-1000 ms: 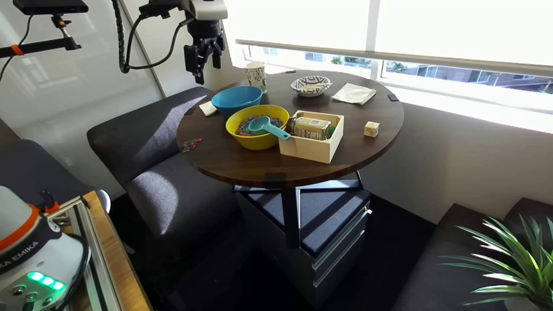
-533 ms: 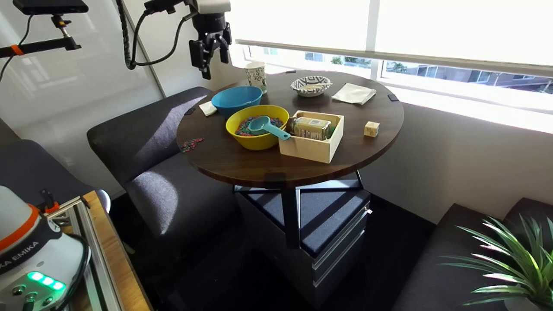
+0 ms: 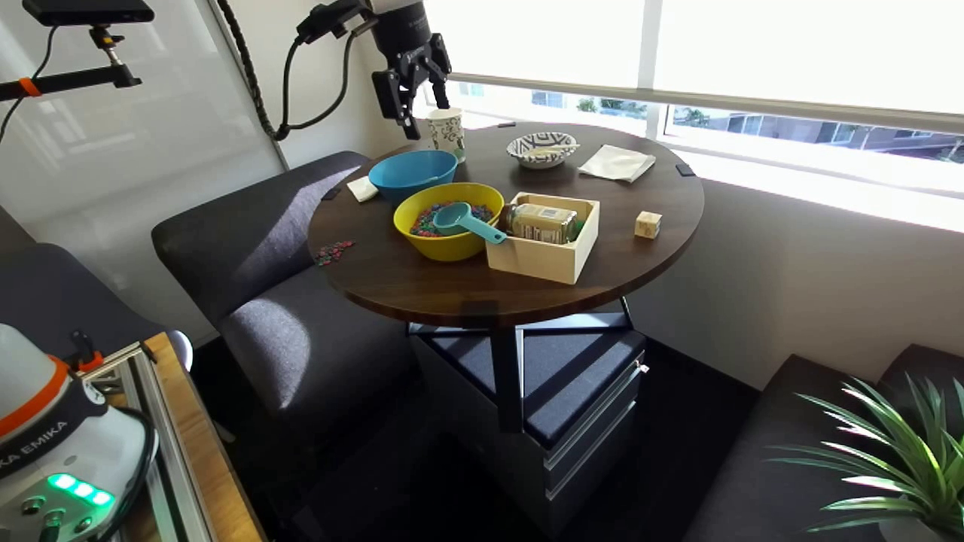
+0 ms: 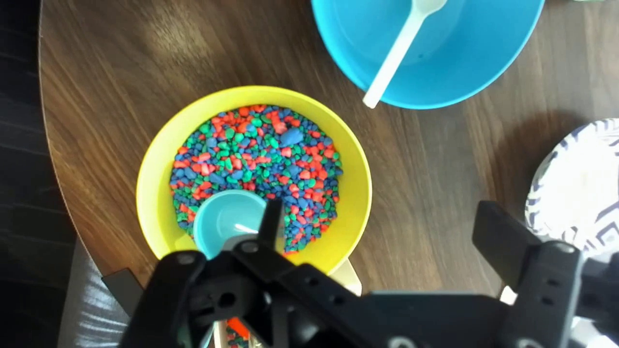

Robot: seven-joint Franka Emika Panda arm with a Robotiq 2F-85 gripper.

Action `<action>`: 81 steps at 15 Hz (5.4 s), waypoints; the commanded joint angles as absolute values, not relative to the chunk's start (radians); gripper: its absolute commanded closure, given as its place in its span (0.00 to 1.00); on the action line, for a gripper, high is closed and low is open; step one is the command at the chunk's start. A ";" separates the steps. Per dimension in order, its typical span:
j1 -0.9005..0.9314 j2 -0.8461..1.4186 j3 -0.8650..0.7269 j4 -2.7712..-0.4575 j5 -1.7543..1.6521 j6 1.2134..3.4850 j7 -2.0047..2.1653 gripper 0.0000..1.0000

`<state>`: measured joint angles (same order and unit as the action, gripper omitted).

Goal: Put the blue bowl on the white bowl

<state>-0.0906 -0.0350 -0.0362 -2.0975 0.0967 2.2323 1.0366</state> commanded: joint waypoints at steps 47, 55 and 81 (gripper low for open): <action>0.000 0.068 0.005 -2.234 0.437 2.197 0.507 0.00; 0.004 0.126 0.008 -2.220 0.453 2.183 0.436 0.00; 0.001 0.134 -0.012 -2.264 0.519 2.493 0.468 1.00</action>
<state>0.0005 0.1581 -0.0039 -2.2508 0.5496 2.4882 0.4385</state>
